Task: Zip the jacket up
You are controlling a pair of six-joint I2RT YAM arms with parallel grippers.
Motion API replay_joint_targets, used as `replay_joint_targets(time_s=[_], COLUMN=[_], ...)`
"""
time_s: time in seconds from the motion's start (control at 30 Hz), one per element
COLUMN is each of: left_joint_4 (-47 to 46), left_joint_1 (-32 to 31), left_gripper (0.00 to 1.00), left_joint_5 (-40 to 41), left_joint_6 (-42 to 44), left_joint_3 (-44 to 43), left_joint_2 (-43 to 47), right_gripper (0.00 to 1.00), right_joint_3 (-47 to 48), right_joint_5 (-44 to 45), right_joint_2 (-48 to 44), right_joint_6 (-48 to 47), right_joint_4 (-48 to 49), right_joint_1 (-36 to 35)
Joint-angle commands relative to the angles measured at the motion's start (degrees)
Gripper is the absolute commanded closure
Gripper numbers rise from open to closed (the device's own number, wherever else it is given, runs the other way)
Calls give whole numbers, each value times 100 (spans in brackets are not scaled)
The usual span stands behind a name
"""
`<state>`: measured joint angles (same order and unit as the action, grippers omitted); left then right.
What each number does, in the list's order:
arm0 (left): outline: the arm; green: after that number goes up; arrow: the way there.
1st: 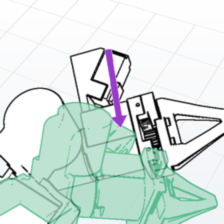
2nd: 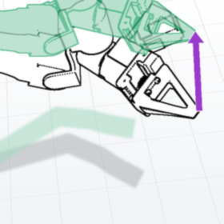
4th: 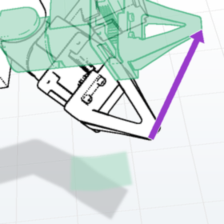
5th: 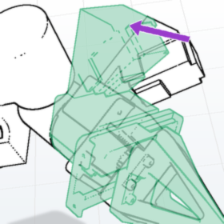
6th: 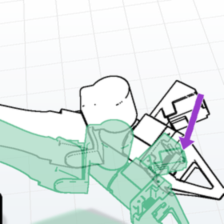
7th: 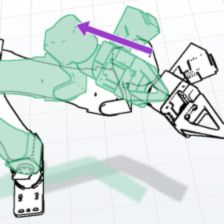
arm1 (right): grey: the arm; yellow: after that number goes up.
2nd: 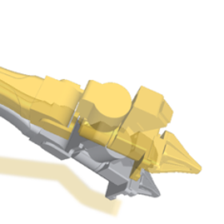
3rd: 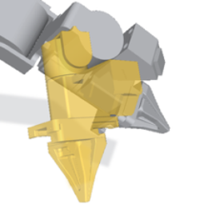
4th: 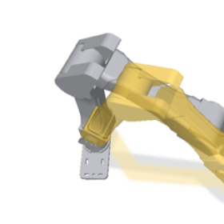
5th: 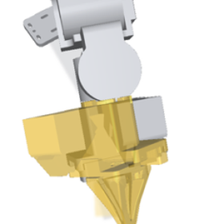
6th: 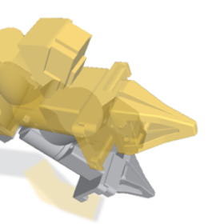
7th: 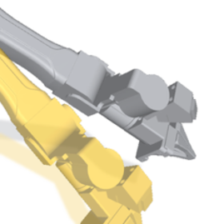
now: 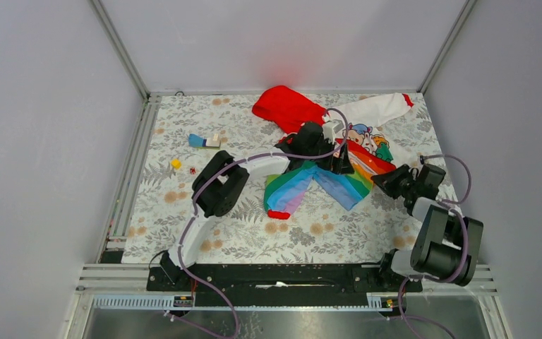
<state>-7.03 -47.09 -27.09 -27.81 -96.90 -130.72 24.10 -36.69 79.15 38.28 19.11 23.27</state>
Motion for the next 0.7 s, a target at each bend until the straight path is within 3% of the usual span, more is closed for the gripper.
replay_joint_targets(time_s=[0.0,0.1,0.4,0.67], left_joint_4=[-228,-402,-2580,-2668], left_joint_1=[17,122,430,307], left_gripper=[11,11,32,36], left_joint_5=[-693,-1067,-1683,-1068], left_joint_6=[-202,-744,-3956,-4712], left_joint_3=[-520,-599,-204,179], left_joint_2=[-167,-304,-1149,-1106], right_gripper=[87,100,100,100], right_joint_3=[-193,-361,-490,-644], right_joint_5=[-202,-241,-263,-296], right_joint_2=[-491,-556,-703,-849], right_joint_6=[-287,-334,-360,-318], right_joint_4=[794,1303,1279,1174], right_joint_1=[-209,-400,-585,-593])
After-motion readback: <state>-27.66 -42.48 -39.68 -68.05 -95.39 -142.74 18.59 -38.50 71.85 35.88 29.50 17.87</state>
